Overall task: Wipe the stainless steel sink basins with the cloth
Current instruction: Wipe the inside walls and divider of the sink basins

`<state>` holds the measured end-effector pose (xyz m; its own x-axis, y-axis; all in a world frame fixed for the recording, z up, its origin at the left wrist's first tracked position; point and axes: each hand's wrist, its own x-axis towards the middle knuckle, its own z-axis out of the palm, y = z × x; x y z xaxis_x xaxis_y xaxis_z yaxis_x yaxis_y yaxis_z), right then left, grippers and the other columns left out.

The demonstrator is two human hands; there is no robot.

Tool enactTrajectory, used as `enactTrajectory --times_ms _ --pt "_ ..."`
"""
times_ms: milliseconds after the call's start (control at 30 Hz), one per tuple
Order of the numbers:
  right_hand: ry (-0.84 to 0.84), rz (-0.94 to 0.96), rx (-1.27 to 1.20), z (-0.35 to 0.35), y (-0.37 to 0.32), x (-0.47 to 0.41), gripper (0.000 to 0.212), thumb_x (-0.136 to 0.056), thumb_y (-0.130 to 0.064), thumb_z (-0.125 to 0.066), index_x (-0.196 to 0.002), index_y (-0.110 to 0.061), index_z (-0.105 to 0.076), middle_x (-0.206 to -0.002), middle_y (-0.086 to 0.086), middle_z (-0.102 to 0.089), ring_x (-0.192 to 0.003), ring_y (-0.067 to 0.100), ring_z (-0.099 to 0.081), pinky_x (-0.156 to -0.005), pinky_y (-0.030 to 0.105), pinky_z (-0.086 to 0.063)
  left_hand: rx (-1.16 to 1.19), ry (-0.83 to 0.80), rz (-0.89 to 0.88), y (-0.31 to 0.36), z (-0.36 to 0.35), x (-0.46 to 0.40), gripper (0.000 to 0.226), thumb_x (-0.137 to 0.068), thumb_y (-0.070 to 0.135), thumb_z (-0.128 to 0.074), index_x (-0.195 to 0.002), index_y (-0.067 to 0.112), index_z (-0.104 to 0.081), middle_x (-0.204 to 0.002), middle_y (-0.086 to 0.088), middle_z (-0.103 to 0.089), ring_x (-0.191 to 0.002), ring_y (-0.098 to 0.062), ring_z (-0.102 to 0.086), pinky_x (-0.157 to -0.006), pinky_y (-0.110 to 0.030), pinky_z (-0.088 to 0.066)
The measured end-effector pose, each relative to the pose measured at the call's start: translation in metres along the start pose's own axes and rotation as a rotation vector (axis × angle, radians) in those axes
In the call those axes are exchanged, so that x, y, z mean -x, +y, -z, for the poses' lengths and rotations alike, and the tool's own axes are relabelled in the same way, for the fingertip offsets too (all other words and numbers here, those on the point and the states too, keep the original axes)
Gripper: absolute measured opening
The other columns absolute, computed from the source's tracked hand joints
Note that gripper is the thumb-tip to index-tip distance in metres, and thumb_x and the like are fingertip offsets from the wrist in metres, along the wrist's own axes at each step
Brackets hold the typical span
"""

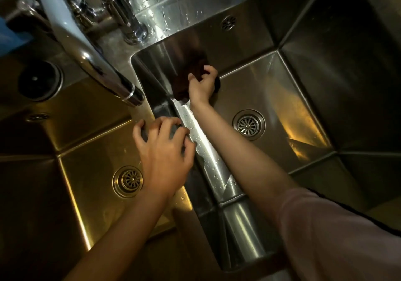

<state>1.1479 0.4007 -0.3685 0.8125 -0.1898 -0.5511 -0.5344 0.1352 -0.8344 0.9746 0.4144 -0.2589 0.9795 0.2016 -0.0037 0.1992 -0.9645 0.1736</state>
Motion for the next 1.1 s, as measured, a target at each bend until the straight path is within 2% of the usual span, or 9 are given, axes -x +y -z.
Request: enactTrajectory --times_ms 233,333,400,467,533,667,800,967,1100 --pt "-0.074 0.141 -0.202 0.019 -0.078 0.037 0.04 -0.087 0.001 -0.061 -0.113 -0.022 -0.042 -0.117 0.014 -0.051 -0.113 0.033 -0.056 -0.094 0.055 -0.05 -0.016 0.006 -0.02 -0.001 0.0 0.0 0.031 -0.09 0.033 -0.043 -0.098 0.02 -0.07 -0.115 -0.003 -0.063 -0.116 -0.024 -0.052 -0.109 -0.057 -0.025" --pt "-0.076 0.162 -0.221 0.023 -0.095 0.04 0.041 -0.086 0.0 -0.063 -0.108 -0.027 -0.042 -0.113 0.009 -0.05 -0.111 0.031 -0.057 -0.093 0.057 -0.05 -0.025 0.014 -0.028 -0.001 0.0 0.0 0.029 -0.09 0.033 -0.044 -0.102 0.02 -0.067 -0.117 -0.003 -0.061 -0.117 -0.024 -0.05 -0.109 -0.057 -0.023" --pt "-0.053 0.161 -0.213 0.023 -0.095 0.036 0.039 -0.086 0.001 -0.063 -0.108 -0.024 -0.043 -0.107 0.004 -0.05 -0.105 0.028 -0.058 -0.093 0.055 -0.051 -0.03 0.022 -0.03 0.0 -0.001 -0.001 0.026 -0.09 0.032 -0.047 -0.104 0.021 -0.066 -0.117 -0.002 -0.061 -0.117 -0.023 -0.049 -0.108 -0.057 -0.023" --pt "-0.007 0.151 -0.17 0.024 -0.085 0.026 0.037 -0.086 0.0 -0.062 -0.114 -0.018 -0.046 -0.11 0.008 -0.054 -0.104 0.027 -0.059 -0.094 0.05 -0.052 -0.032 0.033 -0.038 0.0 -0.002 0.0 0.026 -0.089 0.031 -0.048 -0.105 0.021 -0.066 -0.118 -0.003 -0.06 -0.119 -0.024 -0.049 -0.108 -0.056 -0.022" --pt "0.03 0.149 -0.065 0.026 -0.069 0.011 0.038 -0.087 0.0 -0.061 -0.12 -0.012 -0.046 -0.119 0.015 -0.055 -0.111 0.027 -0.057 -0.098 0.045 -0.049 -0.032 0.044 -0.045 0.0 -0.002 0.0 0.026 -0.089 0.03 -0.048 -0.106 0.021 -0.066 -0.119 -0.003 -0.06 -0.12 -0.024 -0.049 -0.108 -0.056 -0.021" --pt "0.071 0.132 0.169 0.027 -0.027 -0.022 0.038 -0.087 0.0 -0.059 -0.122 -0.009 -0.047 -0.121 0.013 -0.053 -0.111 0.024 -0.053 -0.097 0.034 -0.044 -0.026 0.047 -0.041 0.0 -0.004 -0.001 0.029 -0.089 0.031 -0.048 -0.113 0.023 -0.062 -0.126 -0.002 -0.057 -0.124 -0.023 -0.044 -0.109 -0.056 -0.019" --pt "0.075 0.074 0.315 0.03 0.009 -0.05 0.038 -0.087 0.0 -0.059 -0.122 -0.008 -0.046 -0.126 0.014 -0.052 -0.112 0.028 -0.054 -0.098 0.034 -0.043 -0.026 0.043 -0.047 -0.003 -0.004 -0.002 0.04 -0.087 0.031 -0.05 -0.126 0.025 -0.053 -0.134 -0.002 -0.051 -0.127 -0.023 -0.041 -0.109 -0.057 -0.022" --pt "0.083 0.073 0.353 0.032 0.027 -0.066 0.038 -0.087 0.002 -0.056 -0.123 -0.004 -0.045 -0.126 0.014 -0.051 -0.115 0.025 -0.052 -0.089 0.019 -0.036 -0.039 0.048 -0.058 -0.005 -0.005 -0.003 0.044 -0.085 0.03 -0.051 -0.129 0.024 -0.051 -0.135 -0.002 -0.049 -0.127 -0.023 -0.041 -0.106 -0.056 -0.024" --pt "0.1 0.088 0.288 0.034 0.016 -0.057 0.04 -0.086 0.005 -0.056 -0.124 -0.005 -0.049 -0.121 0.016 -0.051 -0.112 0.025 -0.052 -0.093 0.024 -0.039 -0.042 0.042 -0.047 -0.005 -0.005 -0.002 0.04 -0.085 0.029 -0.052 -0.125 0.024 -0.054 -0.135 -0.002 -0.05 -0.127 -0.023 -0.041 -0.105 -0.056 -0.025"
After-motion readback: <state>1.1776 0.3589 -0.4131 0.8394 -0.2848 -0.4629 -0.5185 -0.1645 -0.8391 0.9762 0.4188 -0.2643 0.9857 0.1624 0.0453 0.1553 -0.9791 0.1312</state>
